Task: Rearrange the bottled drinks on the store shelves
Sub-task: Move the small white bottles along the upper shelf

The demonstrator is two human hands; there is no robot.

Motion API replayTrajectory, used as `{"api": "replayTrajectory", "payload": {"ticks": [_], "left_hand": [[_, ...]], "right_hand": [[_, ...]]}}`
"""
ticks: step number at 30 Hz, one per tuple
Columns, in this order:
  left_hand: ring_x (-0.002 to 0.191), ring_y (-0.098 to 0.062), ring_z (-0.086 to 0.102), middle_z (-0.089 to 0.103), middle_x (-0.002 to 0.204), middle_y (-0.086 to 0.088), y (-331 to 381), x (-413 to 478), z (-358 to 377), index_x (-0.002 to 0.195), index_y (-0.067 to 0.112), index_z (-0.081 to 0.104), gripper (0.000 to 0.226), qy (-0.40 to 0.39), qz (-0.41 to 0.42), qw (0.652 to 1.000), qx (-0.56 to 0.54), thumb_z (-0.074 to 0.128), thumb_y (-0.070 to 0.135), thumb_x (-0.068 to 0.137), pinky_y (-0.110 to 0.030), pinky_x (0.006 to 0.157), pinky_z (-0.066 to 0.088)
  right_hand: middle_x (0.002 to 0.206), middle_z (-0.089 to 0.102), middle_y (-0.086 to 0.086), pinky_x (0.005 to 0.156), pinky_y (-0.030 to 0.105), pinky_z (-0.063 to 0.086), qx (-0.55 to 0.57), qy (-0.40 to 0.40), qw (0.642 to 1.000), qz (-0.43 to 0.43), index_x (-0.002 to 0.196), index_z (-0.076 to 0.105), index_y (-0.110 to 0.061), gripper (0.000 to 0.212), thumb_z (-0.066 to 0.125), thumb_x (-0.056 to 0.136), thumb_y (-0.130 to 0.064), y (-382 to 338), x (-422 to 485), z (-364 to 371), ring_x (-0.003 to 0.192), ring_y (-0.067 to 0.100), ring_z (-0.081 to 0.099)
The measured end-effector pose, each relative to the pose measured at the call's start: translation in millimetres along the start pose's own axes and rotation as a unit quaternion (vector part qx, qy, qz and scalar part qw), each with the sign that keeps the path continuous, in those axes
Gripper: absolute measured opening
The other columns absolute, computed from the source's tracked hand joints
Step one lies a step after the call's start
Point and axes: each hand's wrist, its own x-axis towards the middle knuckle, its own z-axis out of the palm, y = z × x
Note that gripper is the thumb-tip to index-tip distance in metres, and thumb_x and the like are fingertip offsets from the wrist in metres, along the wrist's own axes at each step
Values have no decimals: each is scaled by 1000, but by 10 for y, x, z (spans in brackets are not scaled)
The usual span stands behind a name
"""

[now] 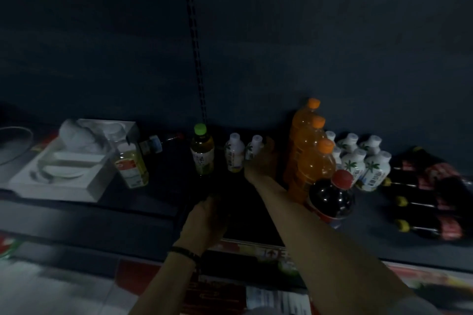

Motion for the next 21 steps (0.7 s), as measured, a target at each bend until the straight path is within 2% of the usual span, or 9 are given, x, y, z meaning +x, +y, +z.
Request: {"api": "replayTrajectory", "payload": {"ticks": [2, 4, 6, 9, 13, 15, 17, 19, 21], "left_hand": [[117, -32, 69, 71, 128, -11, -11, 14, 2, 132, 23, 66, 41, -45, -20, 999, -19, 70, 38, 94, -29, 87, 52], [124, -37, 66, 70, 130, -11, -125, 37, 70, 111, 48, 70, 29, -17, 28, 999, 11, 71, 50, 83, -43, 102, 56], [125, -36, 66, 70, 125, -6, -194, 112, 110, 110, 43, 70, 26, -11, 13, 999, -43, 68, 49, 86, -50, 104, 57], [126, -23, 64, 66, 136, 0, -18, 78, -7, 142, 23, 62, 47, 20, -12, 994, -104, 67, 38, 98, -24, 99, 50], [124, -16, 61, 64, 133, 2, 50, 139, -83, 145, 13, 57, 57, 53, -9, 982, -180, 76, 33, 95, -14, 90, 40], [127, -18, 61, 63, 139, 0, 66, 187, -114, 147, 14, 54, 73, 76, 10, 976, -206, 84, 40, 86, -16, 93, 41], [123, -12, 62, 63, 137, 5, 76, 211, -140, 146, 18, 54, 84, 108, 21, 968, -226, 89, 49, 77, -10, 88, 43], [118, -5, 60, 60, 132, 11, 73, 207, -137, 148, 19, 53, 88, 106, 28, 961, -253, 92, 46, 74, -5, 82, 42], [118, -7, 64, 64, 128, 13, 71, 177, -136, 146, 24, 54, 81, 102, 19, 953, -286, 93, 39, 77, -4, 82, 46]], "right_hand": [[116, 68, 2, 96, 44, 57, -21, -24, 999, -10, 117, 60, -20, 39, 58, 89, -48, 46, 90, 58, 106, 25, 68], [105, 69, 3, 88, 42, 59, -26, -63, 998, -17, 102, 57, -22, 43, 45, 84, -59, 266, 304, 180, 96, 23, 69], [93, 69, 4, 83, 44, 62, -21, -72, 997, -23, 90, 53, -24, 36, 40, 92, -57, 157, 210, 51, 85, 23, 70], [82, 68, 1, 69, 35, 56, -36, -102, 994, -27, 81, 55, -22, 25, 48, 100, -37, 112, 106, -64, 75, 18, 69], [99, 73, 0, 82, 45, 64, -66, -175, 982, -37, 102, 65, -21, 24, 55, 89, -39, 210, -102, -151, 88, 20, 73], [105, 66, -10, 87, 33, 57, -35, -202, 977, -61, 107, 63, -30, 13, 66, 94, -29, 123, -376, -312, 96, 11, 65], [104, 58, -23, 77, 14, 48, -11, -261, 962, -79, 107, 57, -40, 31, 72, 96, -16, 148, -531, -366, 95, 1, 58], [117, 60, -22, 79, 3, 44, 14, -319, 944, -83, 129, 56, -37, 44, 75, 96, -15, 213, -547, -327, 106, 1, 58], [129, 67, -12, 97, 15, 51, 51, -358, 931, -49, 134, 63, -37, 49, 77, 89, -21, 251, -513, -234, 119, 11, 63]]}}
